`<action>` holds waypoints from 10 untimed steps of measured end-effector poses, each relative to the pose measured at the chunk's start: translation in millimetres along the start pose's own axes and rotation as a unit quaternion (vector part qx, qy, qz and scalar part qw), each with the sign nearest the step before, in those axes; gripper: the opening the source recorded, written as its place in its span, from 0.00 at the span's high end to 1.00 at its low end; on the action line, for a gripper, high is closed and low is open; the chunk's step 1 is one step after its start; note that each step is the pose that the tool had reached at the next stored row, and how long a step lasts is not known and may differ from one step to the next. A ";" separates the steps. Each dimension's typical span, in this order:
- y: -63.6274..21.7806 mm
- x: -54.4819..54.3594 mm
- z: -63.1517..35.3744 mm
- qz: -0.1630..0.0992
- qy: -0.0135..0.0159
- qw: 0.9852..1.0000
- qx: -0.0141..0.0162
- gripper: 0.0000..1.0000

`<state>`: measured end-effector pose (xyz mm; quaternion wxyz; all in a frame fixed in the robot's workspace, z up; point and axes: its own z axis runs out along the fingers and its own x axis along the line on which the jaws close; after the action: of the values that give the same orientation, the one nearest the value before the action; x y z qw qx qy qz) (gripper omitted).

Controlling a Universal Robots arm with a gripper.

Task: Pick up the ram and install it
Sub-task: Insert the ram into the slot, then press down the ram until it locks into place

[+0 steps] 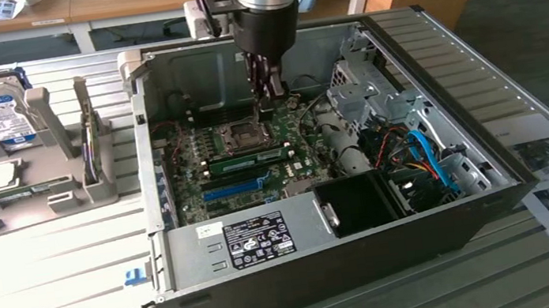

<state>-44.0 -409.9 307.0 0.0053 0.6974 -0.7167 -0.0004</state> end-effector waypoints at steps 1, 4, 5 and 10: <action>0.0 0.0 0.0 0.000 0.000 1.000 0.000 0.82; 0.0 0.0 -0.1 0.000 0.000 1.000 0.000 0.82; 0.0 0.0 -0.1 0.000 0.000 1.000 0.000 0.82; 0.0 0.0 -0.1 0.000 0.000 1.000 0.000 0.82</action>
<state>-44.0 -410.0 307.1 0.0053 0.6974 -0.7167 -0.0004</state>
